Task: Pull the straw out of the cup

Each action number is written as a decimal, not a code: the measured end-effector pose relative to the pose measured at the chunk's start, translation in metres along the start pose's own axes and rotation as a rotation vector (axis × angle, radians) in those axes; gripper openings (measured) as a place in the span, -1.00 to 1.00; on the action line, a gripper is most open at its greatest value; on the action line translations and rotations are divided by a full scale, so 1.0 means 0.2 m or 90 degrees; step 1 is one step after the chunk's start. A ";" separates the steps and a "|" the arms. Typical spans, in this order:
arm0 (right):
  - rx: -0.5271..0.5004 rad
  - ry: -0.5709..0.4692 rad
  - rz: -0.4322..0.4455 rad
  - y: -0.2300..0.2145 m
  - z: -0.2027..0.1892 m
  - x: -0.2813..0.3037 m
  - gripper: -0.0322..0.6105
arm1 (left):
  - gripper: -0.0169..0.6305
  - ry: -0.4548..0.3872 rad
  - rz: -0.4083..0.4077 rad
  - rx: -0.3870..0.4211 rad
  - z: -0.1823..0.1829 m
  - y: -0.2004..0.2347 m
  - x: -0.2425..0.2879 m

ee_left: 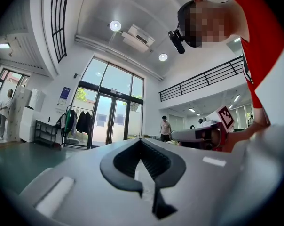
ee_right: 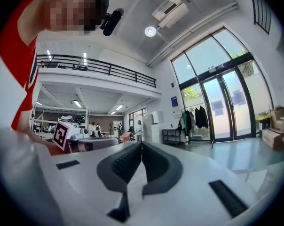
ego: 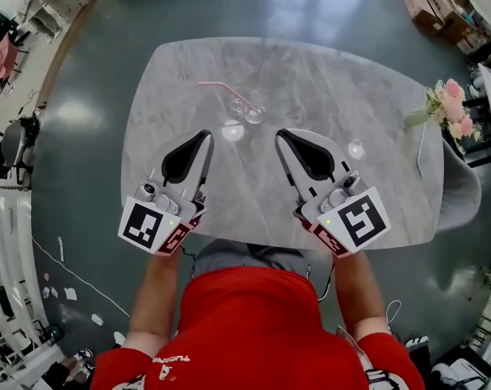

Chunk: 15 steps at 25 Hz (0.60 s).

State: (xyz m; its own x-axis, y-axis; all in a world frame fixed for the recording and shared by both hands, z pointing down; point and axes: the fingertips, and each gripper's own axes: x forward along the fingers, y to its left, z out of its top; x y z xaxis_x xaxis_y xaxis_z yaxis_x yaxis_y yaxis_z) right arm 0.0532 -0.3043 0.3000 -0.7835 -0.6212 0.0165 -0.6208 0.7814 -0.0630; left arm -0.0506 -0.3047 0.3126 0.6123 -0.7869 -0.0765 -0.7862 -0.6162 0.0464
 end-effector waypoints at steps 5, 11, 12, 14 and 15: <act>-0.001 0.028 -0.011 -0.03 -0.08 0.12 -0.89 | -0.93 0.015 -0.017 -0.011 -0.08 0.05 0.04; 0.003 0.051 -0.021 -0.10 -0.16 0.22 -0.89 | -0.93 0.019 -0.036 -0.013 -0.17 0.07 0.10; 0.002 0.054 -0.021 -0.10 -0.16 0.24 -0.89 | -0.93 0.020 -0.037 -0.014 -0.19 0.08 0.11; -0.002 0.062 -0.020 -0.11 -0.19 0.28 -0.89 | -0.93 0.023 -0.038 -0.018 -0.22 0.10 0.12; -0.005 0.067 -0.019 -0.12 -0.20 0.30 -0.89 | -0.93 0.024 -0.038 -0.019 -0.24 0.11 0.12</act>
State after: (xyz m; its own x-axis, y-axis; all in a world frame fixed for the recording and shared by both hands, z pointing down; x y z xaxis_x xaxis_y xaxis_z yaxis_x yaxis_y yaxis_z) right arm 0.0209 -0.3578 0.3426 -0.7627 -0.6351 0.1224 -0.6441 0.7631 -0.0536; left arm -0.0483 -0.3385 0.3593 0.6617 -0.7486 -0.0421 -0.7454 -0.6628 0.0719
